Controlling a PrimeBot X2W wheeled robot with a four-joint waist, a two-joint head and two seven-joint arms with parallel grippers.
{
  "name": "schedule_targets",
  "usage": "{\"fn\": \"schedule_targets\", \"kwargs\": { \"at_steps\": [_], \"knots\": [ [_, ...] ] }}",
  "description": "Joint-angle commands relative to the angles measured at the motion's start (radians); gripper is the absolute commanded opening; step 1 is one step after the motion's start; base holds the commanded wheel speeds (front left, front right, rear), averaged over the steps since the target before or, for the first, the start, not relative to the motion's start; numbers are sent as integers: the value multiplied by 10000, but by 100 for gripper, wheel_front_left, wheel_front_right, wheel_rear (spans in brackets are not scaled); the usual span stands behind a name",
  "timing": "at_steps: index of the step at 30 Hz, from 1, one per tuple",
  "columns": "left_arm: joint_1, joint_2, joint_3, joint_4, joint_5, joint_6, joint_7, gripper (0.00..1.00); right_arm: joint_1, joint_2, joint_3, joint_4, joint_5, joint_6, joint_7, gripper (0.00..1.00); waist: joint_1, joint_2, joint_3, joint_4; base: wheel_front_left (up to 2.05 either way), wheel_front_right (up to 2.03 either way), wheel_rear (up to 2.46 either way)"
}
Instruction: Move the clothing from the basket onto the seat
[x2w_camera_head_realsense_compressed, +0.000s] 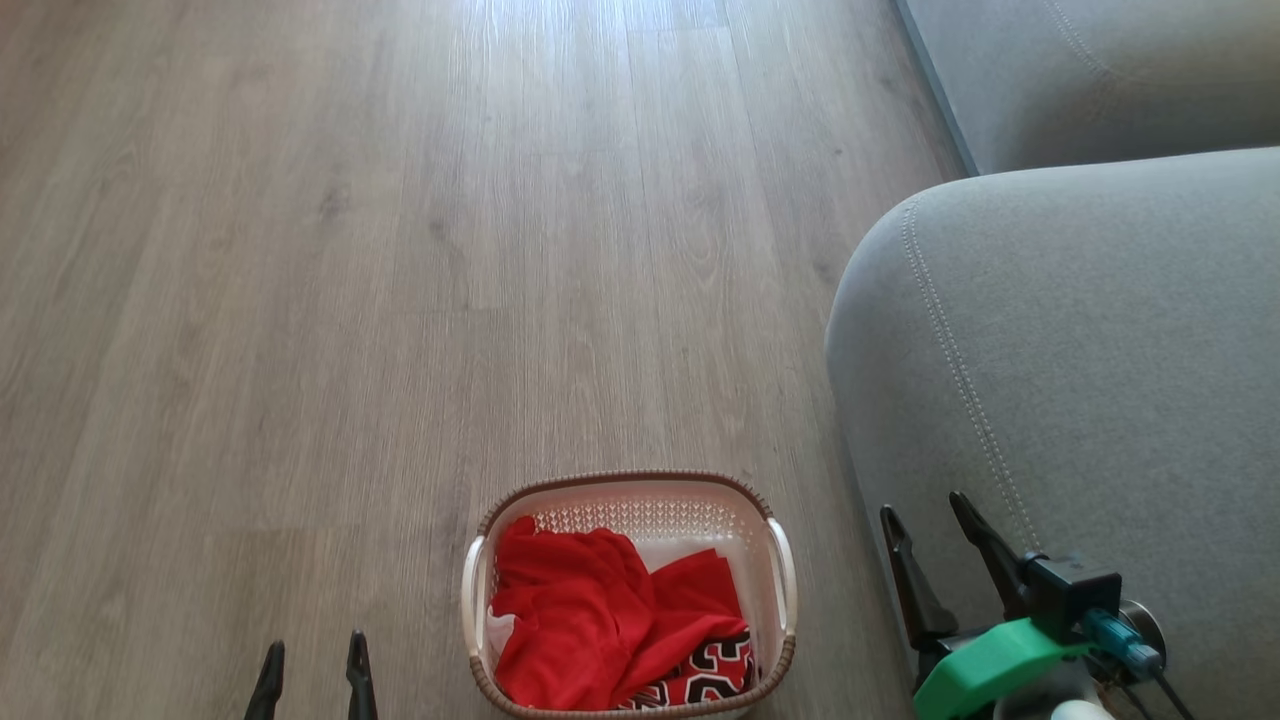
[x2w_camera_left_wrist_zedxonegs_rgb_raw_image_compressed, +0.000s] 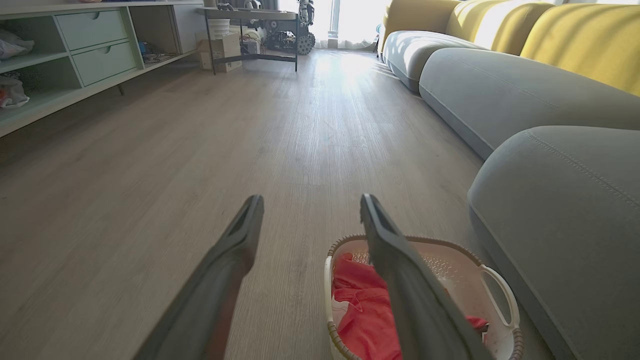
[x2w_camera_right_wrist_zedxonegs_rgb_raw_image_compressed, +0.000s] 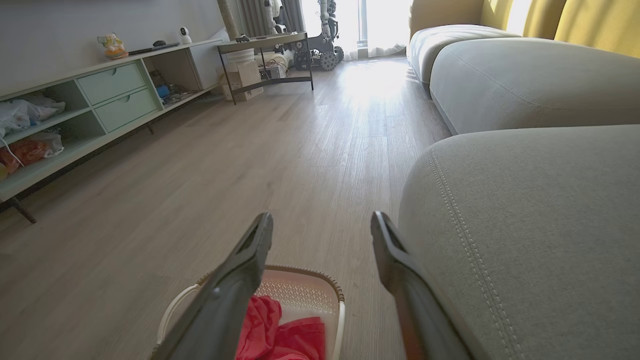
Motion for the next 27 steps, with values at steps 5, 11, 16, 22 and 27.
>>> {"fn": "schedule_targets", "kwargs": {
  "at_steps": [5,11,16,22,27],
  "knots": [
    [-368,93,292,-243,-39,-11,-124,100,-363,45,148,-407,-98,-2,-134,100,0,-1,214,-21,0,0,0],
    [-619,93,153,-121,85,-104,-124,100,-516,45,-75,-528,-174,-2,-134,100,0,-1,692,-123,0,0,0],
    [-1410,93,-94,160,253,-258,-124,100,-987,45,-389,-833,-294,-2,-134,100,0,-1,1697,-279,0,0,0],
    [-2851,93,-517,1064,532,-508,-124,100,-1742,45,-681,-1311,-414,-2,-134,100,0,-1,3207,-527,0,0,0],
    [-4224,93,-913,2216,804,-749,-124,100,-2367,45,-871,-1856,-503,-2,-134,100,0,-1,4417,-780,0,0,0]
  ]
}}
